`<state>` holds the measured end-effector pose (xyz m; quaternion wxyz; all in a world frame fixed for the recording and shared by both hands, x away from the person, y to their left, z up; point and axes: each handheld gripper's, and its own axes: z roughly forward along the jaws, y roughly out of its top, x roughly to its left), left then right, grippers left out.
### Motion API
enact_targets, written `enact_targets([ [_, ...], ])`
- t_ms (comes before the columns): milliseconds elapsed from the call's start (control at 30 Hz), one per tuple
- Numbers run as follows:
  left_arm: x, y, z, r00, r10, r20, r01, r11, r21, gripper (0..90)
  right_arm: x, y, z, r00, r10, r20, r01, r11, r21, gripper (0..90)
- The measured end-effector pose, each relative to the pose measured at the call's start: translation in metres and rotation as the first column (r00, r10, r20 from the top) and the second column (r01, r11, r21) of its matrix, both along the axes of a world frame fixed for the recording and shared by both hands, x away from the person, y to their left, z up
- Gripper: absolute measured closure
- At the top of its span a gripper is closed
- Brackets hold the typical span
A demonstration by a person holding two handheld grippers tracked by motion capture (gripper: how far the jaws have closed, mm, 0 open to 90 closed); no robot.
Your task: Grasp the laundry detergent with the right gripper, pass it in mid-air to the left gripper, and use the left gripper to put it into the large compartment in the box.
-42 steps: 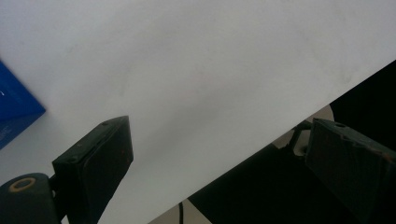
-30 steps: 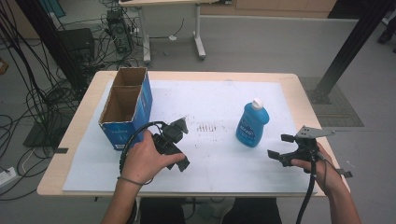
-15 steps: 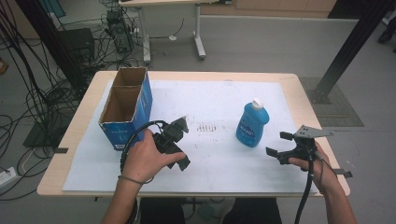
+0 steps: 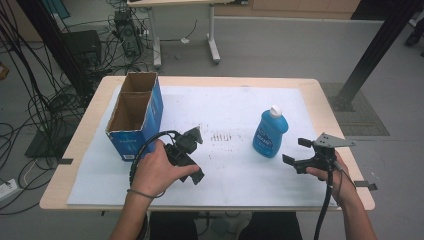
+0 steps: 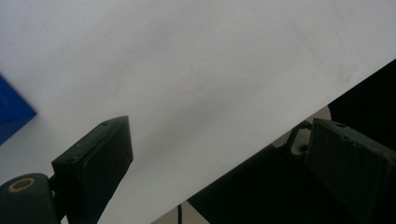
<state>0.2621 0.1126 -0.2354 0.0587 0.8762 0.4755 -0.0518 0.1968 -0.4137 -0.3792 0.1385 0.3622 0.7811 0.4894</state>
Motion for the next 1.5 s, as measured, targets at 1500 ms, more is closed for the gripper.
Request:
enact_targets([
  [1500, 0.000, 0.005, 0.001, 1.0000, 0.008, -0.003, -0.008, 0.9999, 0.012, 7.8, 0.017, 0.022, -0.027, 0.9974, 0.023, 0.069, -0.028, 0.9968, 0.075, 3.5],
])
